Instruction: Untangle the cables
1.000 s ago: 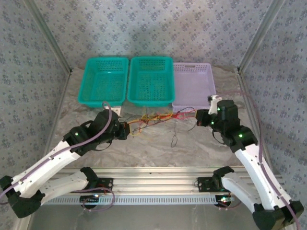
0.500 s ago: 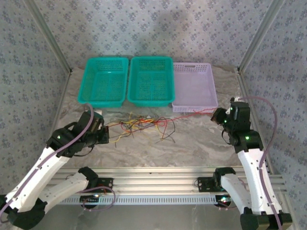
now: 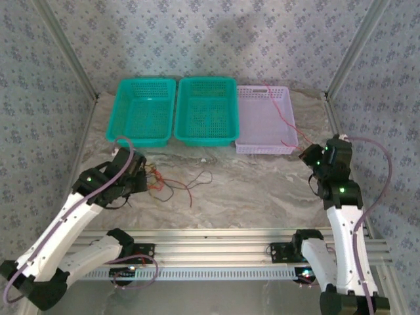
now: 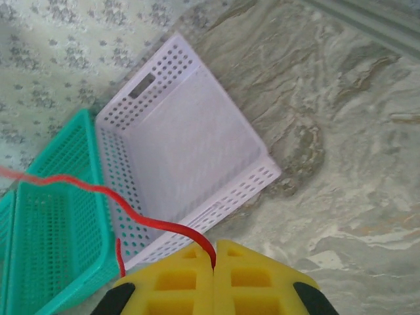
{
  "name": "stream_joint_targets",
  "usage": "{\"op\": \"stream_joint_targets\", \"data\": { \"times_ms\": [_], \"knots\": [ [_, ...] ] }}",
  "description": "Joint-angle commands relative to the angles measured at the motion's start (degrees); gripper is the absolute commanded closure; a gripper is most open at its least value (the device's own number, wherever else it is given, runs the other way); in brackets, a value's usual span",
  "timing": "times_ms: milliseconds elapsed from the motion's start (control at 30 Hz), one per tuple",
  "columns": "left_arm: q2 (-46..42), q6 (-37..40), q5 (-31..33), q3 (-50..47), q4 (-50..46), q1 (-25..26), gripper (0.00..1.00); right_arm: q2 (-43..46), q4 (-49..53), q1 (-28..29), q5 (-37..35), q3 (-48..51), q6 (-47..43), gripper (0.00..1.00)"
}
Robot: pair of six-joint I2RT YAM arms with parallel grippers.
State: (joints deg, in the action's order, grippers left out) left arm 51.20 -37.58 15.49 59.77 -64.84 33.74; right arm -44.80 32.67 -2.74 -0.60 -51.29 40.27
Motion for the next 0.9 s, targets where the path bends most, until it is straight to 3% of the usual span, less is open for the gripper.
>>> {"op": "stream_joint_targets", "data": {
  "times_ms": [0,233,400,867],
  "knots": [
    [1.7,-1.3,-4.8,-1.6,7.6,-0.1,1.00,-4.2,-3.6,1.1,1.8,-4.0,-0.8,1.00],
    [3.4,-4.4,-6.8,-1.3,14.2,2.7,1.00,-18.9,-5.6,4.9,-5.1,-11.2,-3.7,1.00],
    [6.6,-5.3,-5.0,0.9,15.3,7.0,1.00,-34.8,-2.8,6.6,-3.8,-20.3,-7.4,1.00],
    [10.0,-6.6,-1.8,3.5,15.1,12.9,1.00,-54.4,-1.6,7.3,-7.2,-26.4,-9.5,1.00]
  ]
}}
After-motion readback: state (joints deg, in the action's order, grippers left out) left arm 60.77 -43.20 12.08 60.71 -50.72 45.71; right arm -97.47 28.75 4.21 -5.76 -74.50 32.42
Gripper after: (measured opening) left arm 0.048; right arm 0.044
